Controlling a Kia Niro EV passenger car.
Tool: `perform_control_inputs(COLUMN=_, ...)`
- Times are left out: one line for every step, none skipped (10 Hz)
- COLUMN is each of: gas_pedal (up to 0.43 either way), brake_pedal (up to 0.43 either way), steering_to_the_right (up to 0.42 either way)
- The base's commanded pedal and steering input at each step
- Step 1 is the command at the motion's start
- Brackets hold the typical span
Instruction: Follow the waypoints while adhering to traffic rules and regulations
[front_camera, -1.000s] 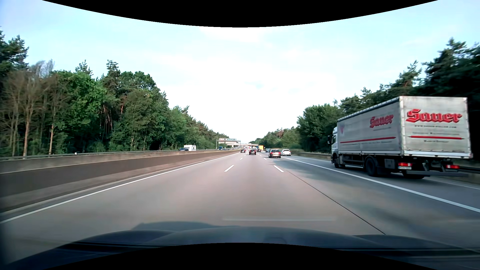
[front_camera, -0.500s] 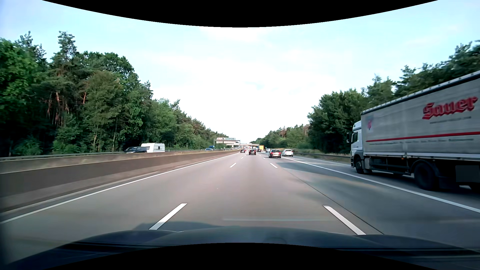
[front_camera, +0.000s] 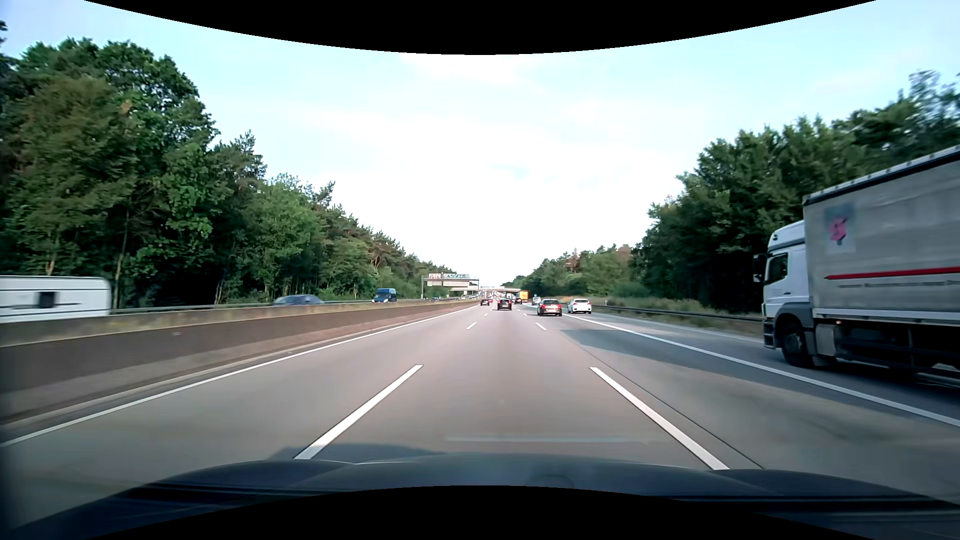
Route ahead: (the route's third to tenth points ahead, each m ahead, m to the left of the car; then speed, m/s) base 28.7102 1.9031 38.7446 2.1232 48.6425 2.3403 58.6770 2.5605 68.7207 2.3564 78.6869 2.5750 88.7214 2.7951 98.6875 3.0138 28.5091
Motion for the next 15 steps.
perform_control_inputs(gas_pedal=0.0, brake_pedal=0.0, steering_to_the_right=-0.004)
perform_control_inputs(gas_pedal=0.0, brake_pedal=0.0, steering_to_the_right=-0.004)
perform_control_inputs(gas_pedal=0.0, brake_pedal=0.0, steering_to_the_right=-0.004)
perform_control_inputs(gas_pedal=0.0, brake_pedal=0.0, steering_to_the_right=-0.004)
perform_control_inputs(gas_pedal=0.0, brake_pedal=0.0, steering_to_the_right=-0.004)
perform_control_inputs(gas_pedal=0.0, brake_pedal=0.0, steering_to_the_right=-0.004)
perform_control_inputs(gas_pedal=0.0, brake_pedal=0.0, steering_to_the_right=-0.004)
perform_control_inputs(gas_pedal=0.0, brake_pedal=0.0, steering_to_the_right=-0.004)
perform_control_inputs(gas_pedal=0.0, brake_pedal=0.0, steering_to_the_right=-0.004)
perform_control_inputs(gas_pedal=0.0, brake_pedal=0.0, steering_to_the_right=-0.004)
perform_control_inputs(gas_pedal=0.0, brake_pedal=0.0, steering_to_the_right=-0.004)
perform_control_inputs(gas_pedal=0.0, brake_pedal=0.0, steering_to_the_right=-0.004)
perform_control_inputs(gas_pedal=0.008, brake_pedal=0.0, steering_to_the_right=-0.004)
perform_control_inputs(gas_pedal=0.008, brake_pedal=0.0, steering_to_the_right=-0.004)
perform_control_inputs(gas_pedal=0.008, brake_pedal=0.0, steering_to_the_right=-0.004)
